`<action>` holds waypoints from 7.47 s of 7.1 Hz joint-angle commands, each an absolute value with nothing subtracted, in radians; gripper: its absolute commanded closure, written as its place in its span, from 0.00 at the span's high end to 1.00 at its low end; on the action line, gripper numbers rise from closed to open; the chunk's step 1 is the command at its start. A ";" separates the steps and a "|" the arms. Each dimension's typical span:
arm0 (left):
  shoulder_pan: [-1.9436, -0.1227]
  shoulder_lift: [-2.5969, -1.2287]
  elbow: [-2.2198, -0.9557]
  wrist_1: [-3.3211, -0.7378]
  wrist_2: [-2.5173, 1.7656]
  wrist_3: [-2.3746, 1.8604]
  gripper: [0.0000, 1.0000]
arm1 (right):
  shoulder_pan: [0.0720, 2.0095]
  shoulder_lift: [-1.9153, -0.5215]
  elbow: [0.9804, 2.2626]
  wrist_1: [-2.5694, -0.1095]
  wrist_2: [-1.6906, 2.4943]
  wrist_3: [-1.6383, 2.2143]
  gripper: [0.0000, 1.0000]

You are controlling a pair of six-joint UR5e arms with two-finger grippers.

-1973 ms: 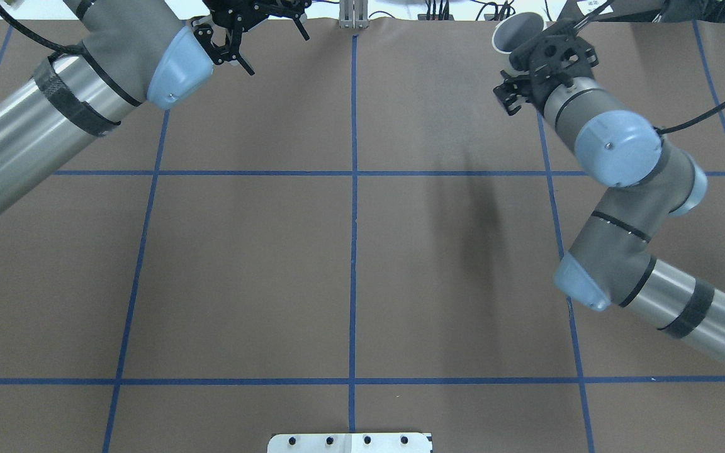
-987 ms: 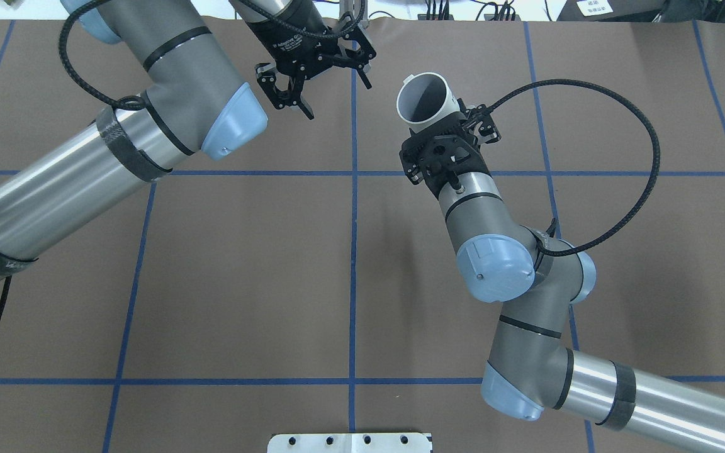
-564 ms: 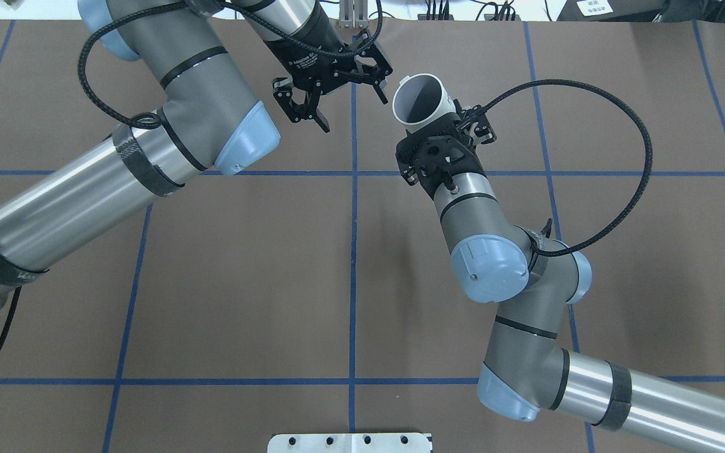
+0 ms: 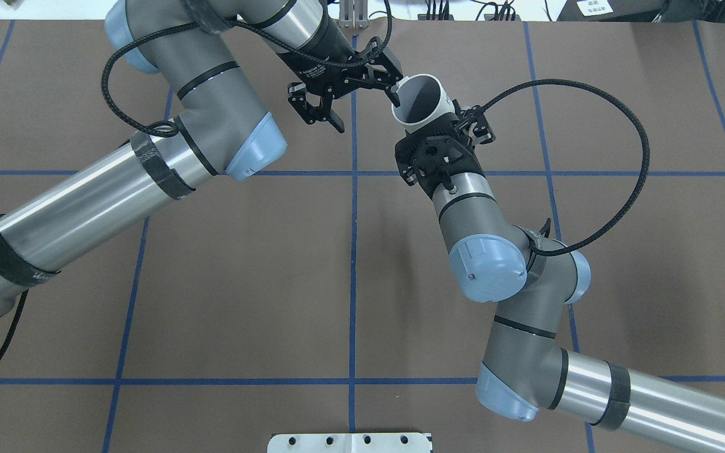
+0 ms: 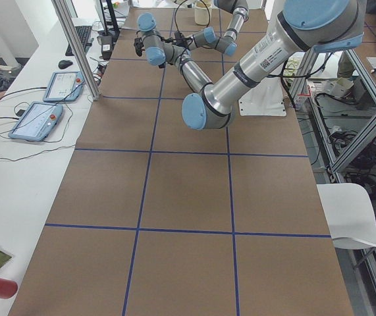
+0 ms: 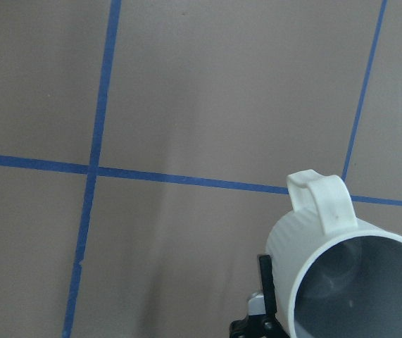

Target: Left arm hands cup to right arm to dump lemon

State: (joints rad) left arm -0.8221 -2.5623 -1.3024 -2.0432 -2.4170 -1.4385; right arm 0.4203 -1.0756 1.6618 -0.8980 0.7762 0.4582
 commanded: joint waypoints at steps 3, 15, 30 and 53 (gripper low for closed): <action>-0.821 -2.600 -1.230 -2.097 -2.414 -1.439 0.83 | 0.419 -1.077 1.658 -0.899 0.776 0.460 0.34; -0.788 -2.637 -1.170 -2.132 -2.393 -1.436 0.35 | 0.419 -1.077 1.660 -0.897 0.778 0.462 0.35; -0.935 -2.638 -1.119 -2.163 -2.376 -1.445 0.00 | 0.419 -1.089 1.661 -0.899 0.784 0.460 1.00; -1.089 -1.505 -1.787 -1.890 -2.312 -0.752 0.00 | 1.310 -1.388 1.858 -1.807 2.229 0.005 1.00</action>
State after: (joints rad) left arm -1.0969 -1.5287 -1.7646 -1.8837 -2.3136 -0.7435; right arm 1.3094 -1.3850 1.8592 -1.8062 2.2397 0.0038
